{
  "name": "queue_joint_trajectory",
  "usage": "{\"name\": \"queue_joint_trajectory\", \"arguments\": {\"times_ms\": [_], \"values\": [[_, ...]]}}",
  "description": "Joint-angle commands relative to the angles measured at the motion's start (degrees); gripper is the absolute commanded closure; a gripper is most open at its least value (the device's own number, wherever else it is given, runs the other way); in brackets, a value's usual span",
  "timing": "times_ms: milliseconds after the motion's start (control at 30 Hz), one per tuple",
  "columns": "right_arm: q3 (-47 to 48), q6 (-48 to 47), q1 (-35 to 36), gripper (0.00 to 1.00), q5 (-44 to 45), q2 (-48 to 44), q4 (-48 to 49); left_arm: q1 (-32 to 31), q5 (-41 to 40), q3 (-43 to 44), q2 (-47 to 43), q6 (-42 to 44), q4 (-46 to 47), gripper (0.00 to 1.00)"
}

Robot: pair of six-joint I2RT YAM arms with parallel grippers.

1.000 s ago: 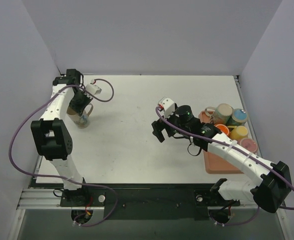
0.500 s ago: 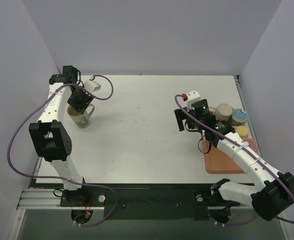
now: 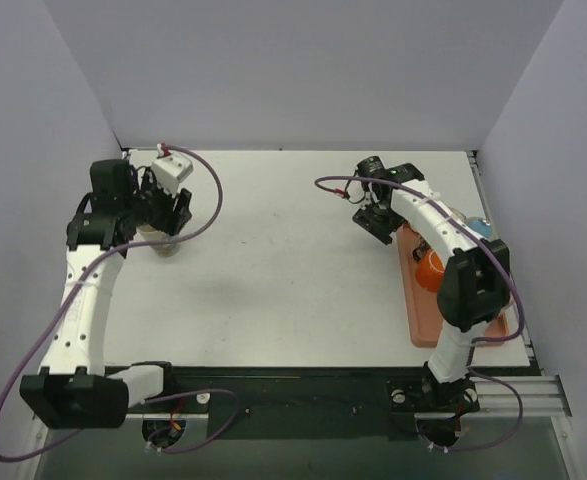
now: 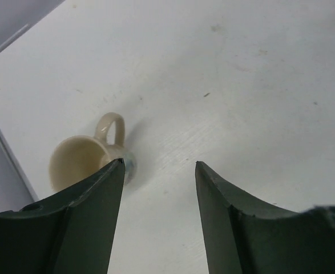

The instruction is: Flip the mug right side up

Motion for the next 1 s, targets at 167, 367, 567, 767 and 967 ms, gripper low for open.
{"name": "queue_joint_trajectory", "arguments": {"times_ms": [167,367,567,767,967], "values": [[5.2,0.0,-7.0,0.44,6.8,12.6,-16.7,-3.7,8.0,-14.4,-10.7,-6.3,13.1,0.36],[1.7,-0.7,-8.3,0.44,9.0,13.6,-14.5,-3.7,10.4,-14.0,-10.4,-6.2,11.8,0.36],[1.0,-1.7,-8.6,0.45,7.4,16.8,-13.0,-3.7,9.5,-14.0,-10.3,-6.4,12.0,0.36],[-0.3,-2.0,-8.5,0.51,4.0,17.5,-13.4,-3.7,9.7,-13.9,-10.4,-6.7,12.4,0.36],[-0.3,-1.8,-8.5,0.62,2.2,18.2,-15.1,-3.7,9.9,-13.7,-10.6,-6.8,12.4,0.36]]}}
